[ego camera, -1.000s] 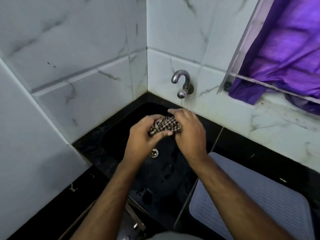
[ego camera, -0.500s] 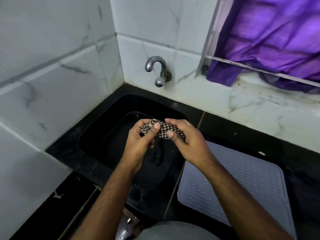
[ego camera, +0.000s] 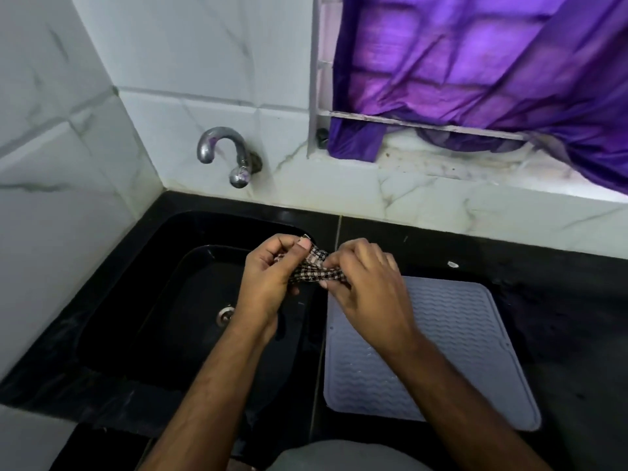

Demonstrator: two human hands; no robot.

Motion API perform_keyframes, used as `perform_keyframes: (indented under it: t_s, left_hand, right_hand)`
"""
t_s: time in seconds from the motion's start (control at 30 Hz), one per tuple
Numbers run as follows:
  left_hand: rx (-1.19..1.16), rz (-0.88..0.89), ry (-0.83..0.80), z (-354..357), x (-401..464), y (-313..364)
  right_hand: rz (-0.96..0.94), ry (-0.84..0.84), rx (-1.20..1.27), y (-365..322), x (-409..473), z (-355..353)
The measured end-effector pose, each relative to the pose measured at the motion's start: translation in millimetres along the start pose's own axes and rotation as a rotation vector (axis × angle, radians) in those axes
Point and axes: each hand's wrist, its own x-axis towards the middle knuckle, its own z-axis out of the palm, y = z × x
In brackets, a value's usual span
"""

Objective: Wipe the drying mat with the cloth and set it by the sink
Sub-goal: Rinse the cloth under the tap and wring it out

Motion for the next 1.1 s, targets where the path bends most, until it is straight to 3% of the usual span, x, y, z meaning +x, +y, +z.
perform_keyframes:
  t_s: [0.13, 0.23, 0.37, 0.5, 0.6, 0.8, 0.87, 0.97, 1.03, 1.1]
  left_hand:
    - [0.015, 0.029, -0.180, 5.7, 10.6, 9.5]
    - [-0.054, 0.047, -0.310, 13.9, 17.6, 17.4]
    - [-0.182, 0.055, -0.356, 28.9, 22.8, 22.6]
    - [-0.095, 0.118, -0.236, 43.6, 25.5, 19.3]
    - [-0.059, 0.126, -0.166, 46.7, 27.7, 16.7]
    - [-0.134, 0.099, -0.133, 65.0, 11.1, 9.7]
    - [0.027, 0.167, -0.060, 68.5, 9.1, -1.1]
    - [0.494, 0.302, 0.099, 71.2, 1.9, -16.2]
    - [0.488, 0.222, 0.108, 77.6, -8.3, -19.4]
    - [0.127, -0.102, -0.096, 86.5, -17.8, -14.8]
  right_hand:
    - [0.216, 0.000, 0.477, 9.6, 0.8, -7.5]
    - [0.248, 0.040, 0.506, 12.2, 7.1, -16.1]
    - [0.331, 0.123, 0.470, 19.2, 14.8, -23.1]
    - [0.449, 0.285, 0.509, 24.0, 15.5, -32.3]
    - [0.646, 0.358, 0.698, 25.1, 15.2, -38.8]
    - [0.917, 0.255, 1.220, 26.4, 16.8, -49.1]
    - [1.002, 0.178, 1.335, 27.9, 12.5, -51.2]
    - [1.073, 0.091, 1.435, 27.7, 3.3, -52.8]
    - [1.039, 0.049, 1.425, 30.2, -4.3, -53.9]
    - [0.986, 0.001, 1.405, 31.0, -10.5, -58.6]
